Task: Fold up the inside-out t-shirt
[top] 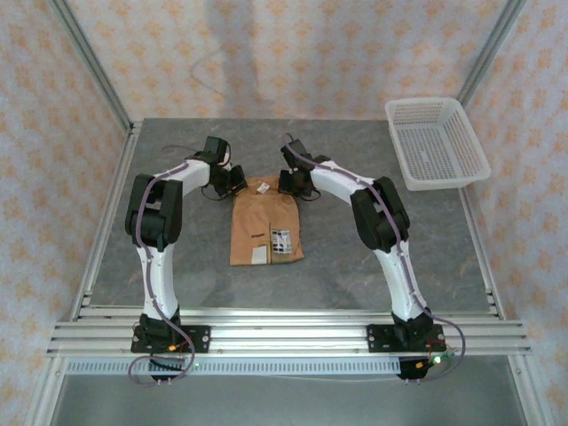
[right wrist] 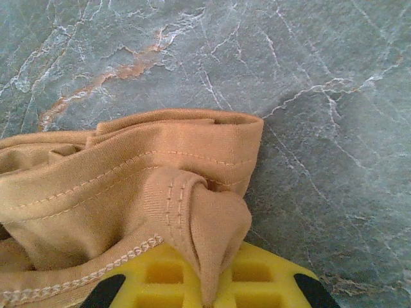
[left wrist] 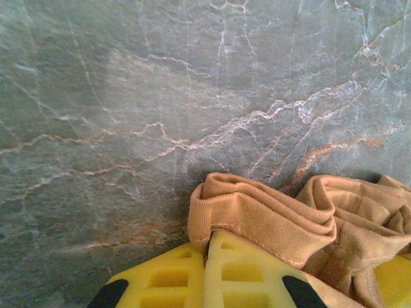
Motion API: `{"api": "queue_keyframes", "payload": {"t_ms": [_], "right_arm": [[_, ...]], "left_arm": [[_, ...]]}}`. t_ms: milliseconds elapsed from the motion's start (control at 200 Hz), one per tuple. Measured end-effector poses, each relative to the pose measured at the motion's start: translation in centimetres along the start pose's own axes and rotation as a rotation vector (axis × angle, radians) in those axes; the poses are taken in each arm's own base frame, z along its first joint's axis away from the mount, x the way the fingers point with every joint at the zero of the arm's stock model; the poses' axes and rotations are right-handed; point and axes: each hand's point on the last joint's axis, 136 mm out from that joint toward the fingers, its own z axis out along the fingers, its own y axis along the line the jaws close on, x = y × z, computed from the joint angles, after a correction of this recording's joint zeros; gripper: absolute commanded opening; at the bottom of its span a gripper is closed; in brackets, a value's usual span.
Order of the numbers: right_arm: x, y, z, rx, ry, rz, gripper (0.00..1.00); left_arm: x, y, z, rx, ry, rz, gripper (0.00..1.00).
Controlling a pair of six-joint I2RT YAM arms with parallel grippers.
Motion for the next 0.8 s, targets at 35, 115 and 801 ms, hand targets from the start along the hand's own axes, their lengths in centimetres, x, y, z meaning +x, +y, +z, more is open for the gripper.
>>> {"api": "queue_keyframes", "payload": {"t_ms": [35, 115, 801], "right_arm": [[-0.1, 0.0, 0.0, -0.004, 0.002, 0.003, 0.02], [-0.3, -0.2, -0.1, -0.014, 0.005, 0.011, 0.0], [-17.9, 9.8, -23.2, -0.356, -0.496, -0.072, 0.0]], "left_arm": [[-0.1, -0.1, -0.1, -0.004, -0.001, -0.001, 0.0], [-0.6, -0.6, -0.8, -0.006, -0.01, 0.0, 0.0], [-11.0, -16.8, -18.8, 0.336, -0.375, 0.118, 0.0]]}}
